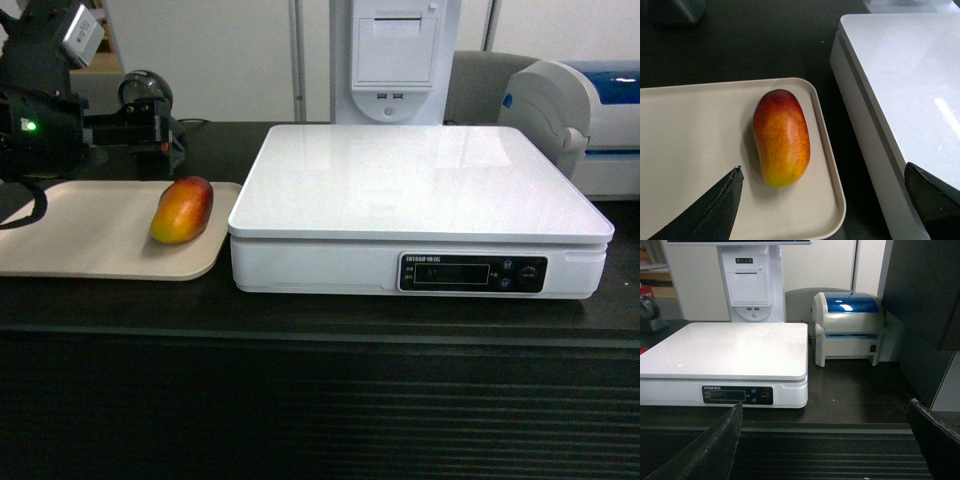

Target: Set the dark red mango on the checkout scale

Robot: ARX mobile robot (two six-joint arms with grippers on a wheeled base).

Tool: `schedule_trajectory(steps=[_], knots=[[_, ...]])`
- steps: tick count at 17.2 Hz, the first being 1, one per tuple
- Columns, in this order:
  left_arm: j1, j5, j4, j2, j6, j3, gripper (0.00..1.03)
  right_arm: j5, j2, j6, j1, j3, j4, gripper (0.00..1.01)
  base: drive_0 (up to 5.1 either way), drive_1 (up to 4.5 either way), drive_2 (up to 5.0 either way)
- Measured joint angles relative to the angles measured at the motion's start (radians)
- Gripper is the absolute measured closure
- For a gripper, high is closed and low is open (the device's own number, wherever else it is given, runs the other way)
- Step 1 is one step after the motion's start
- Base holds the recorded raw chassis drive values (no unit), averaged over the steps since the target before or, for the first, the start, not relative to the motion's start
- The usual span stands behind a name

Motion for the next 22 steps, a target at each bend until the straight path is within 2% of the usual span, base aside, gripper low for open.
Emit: schedule_trajectory(steps=[5,12,18,22], knots=[[-0.010,0.003,-0.087,0.117,0.004,0.142,0.05,0.000,0.000,0.000,0.000,0.000,0.000,0.03,0.0,0.00,0.0],[-0.005,-0.009,-0.234,0.255,0.051,0.331,0.05,0.000,0.000,0.000,0.000,0.000,0.000,0.03,0.0,0.00,0.0],[0.022,-0.024,-0.354,0.363,0.056,0.523,0.05,0.000,0.000,0.000,0.000,0.000,0.000,0.03,0.0,0.00,0.0],[0.026,0.000,-0.403,0.434,0.058,0.596,0.05,0.000,0.000,0.000,0.000,0.000,0.000,0.03,0.0,0.00,0.0]])
